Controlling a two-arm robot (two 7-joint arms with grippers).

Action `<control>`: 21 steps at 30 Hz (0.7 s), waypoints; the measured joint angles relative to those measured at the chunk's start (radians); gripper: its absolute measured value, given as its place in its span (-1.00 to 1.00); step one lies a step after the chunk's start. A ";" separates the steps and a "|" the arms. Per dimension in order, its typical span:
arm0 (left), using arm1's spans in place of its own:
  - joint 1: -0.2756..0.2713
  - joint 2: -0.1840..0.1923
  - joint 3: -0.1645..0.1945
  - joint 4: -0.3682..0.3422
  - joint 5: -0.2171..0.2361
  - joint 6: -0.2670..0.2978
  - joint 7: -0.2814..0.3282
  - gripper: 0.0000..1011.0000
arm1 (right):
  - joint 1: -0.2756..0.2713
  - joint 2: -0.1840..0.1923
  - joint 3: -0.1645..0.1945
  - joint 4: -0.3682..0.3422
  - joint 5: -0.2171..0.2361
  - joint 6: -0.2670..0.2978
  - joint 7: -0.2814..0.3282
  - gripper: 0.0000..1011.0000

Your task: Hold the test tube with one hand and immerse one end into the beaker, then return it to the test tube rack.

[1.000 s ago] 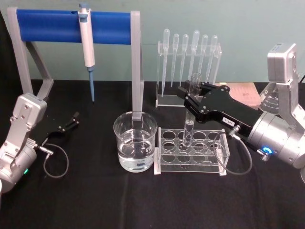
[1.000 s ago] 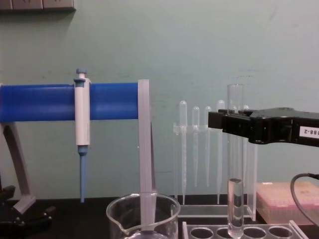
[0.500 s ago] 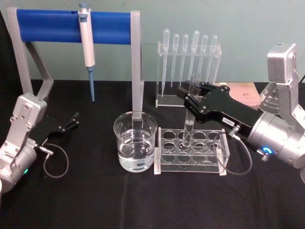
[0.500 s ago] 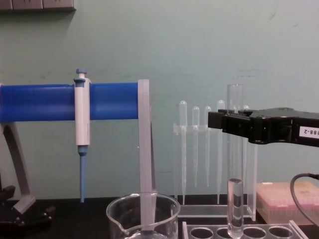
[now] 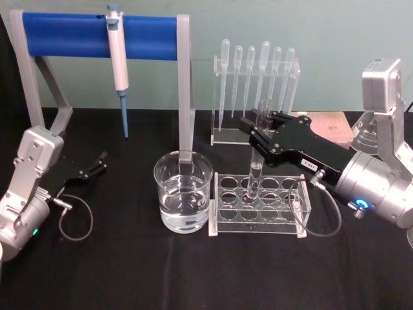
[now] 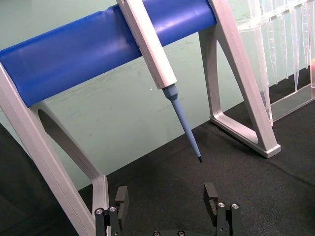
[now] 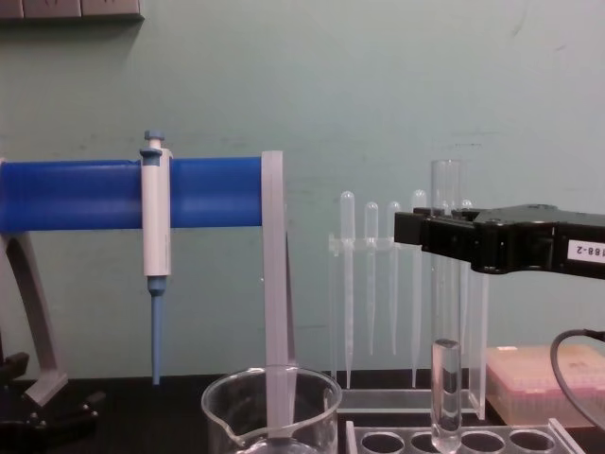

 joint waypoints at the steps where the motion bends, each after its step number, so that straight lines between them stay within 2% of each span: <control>1: 0.000 0.000 0.000 0.000 0.000 0.000 0.000 0.98 | 0.000 0.000 0.000 0.000 0.000 0.000 0.000 -0.56; 21: 0.000 0.000 0.000 0.000 0.000 0.000 0.000 0.98 | 0.000 0.000 0.000 0.000 0.000 0.000 0.000 -0.56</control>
